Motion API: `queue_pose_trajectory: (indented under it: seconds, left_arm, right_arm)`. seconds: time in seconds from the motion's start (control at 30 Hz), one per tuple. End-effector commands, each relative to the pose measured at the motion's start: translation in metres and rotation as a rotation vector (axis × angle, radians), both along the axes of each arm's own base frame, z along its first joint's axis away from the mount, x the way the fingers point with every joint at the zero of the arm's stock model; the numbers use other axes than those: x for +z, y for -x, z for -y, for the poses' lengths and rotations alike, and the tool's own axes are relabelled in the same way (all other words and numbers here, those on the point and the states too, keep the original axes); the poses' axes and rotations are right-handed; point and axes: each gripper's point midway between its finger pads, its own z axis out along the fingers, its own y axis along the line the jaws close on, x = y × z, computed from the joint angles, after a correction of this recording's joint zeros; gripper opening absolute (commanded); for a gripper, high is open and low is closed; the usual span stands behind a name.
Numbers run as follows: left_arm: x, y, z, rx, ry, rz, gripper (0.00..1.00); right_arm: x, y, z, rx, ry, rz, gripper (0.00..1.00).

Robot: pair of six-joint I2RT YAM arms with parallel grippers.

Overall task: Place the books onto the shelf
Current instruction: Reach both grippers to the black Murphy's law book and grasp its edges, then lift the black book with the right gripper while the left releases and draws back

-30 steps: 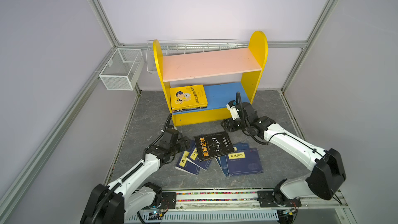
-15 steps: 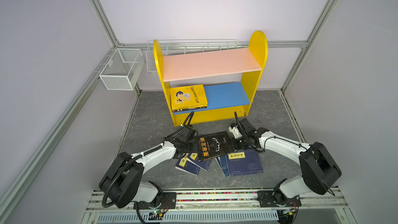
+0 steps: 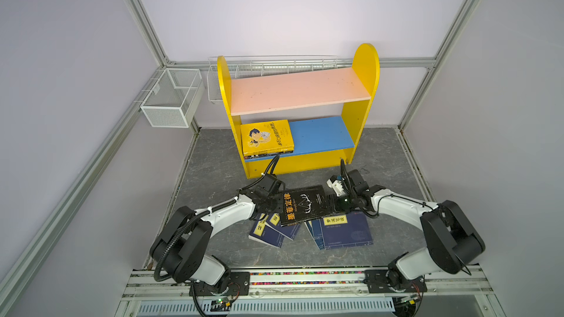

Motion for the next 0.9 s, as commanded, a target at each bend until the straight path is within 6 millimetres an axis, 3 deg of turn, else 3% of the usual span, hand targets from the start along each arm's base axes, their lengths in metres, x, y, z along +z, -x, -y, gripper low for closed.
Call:
queue_pose_trajectory:
  seconds: [0.0,0.13,0.33,0.87]
  left_arm:
    - [-0.032,0.019,-0.012,-0.023,-0.089,-0.097,0.33]
    - [-0.031,0.019,-0.01,-0.025,-0.081,-0.098,0.31]
    - [-0.029,0.018,-0.005,-0.035,-0.057,-0.093,0.29]
    - [-0.014,0.018,0.001,-0.055,0.015,-0.027,0.29]
  right_arm:
    - [0.034,0.003,-0.025,0.069,-0.177,0.021,0.58]
    - [0.071,-0.008,-0.031,0.076,-0.229,0.103,0.5]
    - [0.107,-0.018,-0.036,0.054,-0.29,0.182,0.49]
    - [0.091,-0.028,-0.033,-0.048,-0.233,0.138,0.3]
